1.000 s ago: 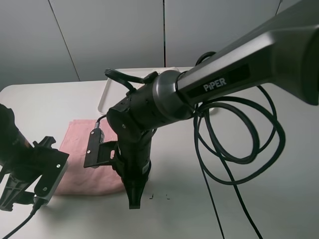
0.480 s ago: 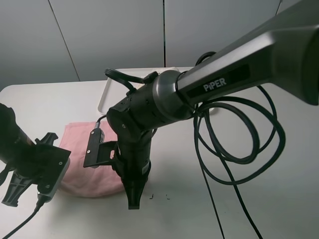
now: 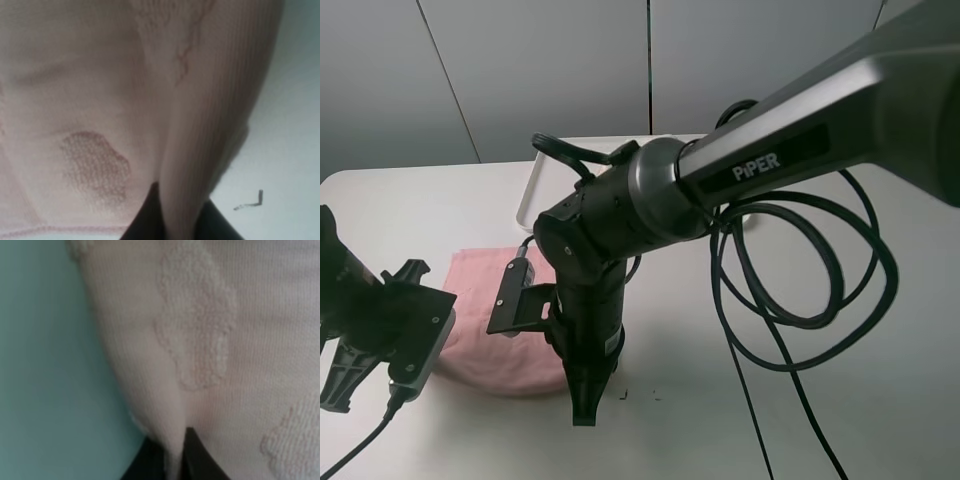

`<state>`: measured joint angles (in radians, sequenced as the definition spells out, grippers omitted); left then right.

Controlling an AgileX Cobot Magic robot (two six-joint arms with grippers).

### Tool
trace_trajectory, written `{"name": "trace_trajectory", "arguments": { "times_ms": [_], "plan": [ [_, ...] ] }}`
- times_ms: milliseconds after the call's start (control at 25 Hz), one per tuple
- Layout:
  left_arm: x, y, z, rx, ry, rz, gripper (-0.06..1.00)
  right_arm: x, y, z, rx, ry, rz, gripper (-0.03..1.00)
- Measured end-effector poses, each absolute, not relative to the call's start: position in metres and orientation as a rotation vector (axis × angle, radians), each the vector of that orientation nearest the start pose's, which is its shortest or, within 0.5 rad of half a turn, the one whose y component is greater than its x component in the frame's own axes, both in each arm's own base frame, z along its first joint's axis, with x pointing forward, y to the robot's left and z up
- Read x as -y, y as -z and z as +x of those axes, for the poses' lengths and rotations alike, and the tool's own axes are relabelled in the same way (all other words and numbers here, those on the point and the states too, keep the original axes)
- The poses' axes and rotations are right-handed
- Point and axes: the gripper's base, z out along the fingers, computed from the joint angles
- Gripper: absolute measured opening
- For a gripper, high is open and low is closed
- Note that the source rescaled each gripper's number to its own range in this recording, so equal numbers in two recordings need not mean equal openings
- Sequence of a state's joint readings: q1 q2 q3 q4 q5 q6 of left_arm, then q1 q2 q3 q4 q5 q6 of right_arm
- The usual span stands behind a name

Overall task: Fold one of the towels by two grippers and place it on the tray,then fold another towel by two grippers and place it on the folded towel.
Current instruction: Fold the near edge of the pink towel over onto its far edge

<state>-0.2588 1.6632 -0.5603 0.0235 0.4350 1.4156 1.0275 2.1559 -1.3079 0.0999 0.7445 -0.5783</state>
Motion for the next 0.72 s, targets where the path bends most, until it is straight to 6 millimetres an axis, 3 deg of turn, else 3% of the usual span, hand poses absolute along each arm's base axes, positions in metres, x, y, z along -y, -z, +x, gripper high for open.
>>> {"name": "trace_trajectory", "arguments": {
  "times_ms": [440,600,720],
  "plan": [
    [0.059,-0.143,0.207,2.307,0.086,-2.381,0.02,-0.329,-0.143,0.19,-2.272,-0.159,-2.084,0.01],
    [0.062,-0.158,0.204,2.486,0.062,-2.317,0.02,-0.325,-0.157,0.188,-2.323,-0.166,-2.037,0.01],
    [0.063,-0.163,0.204,2.697,0.041,-2.125,0.02,-0.319,-0.163,0.196,-2.421,-0.168,-1.898,0.01]
  ]
}}
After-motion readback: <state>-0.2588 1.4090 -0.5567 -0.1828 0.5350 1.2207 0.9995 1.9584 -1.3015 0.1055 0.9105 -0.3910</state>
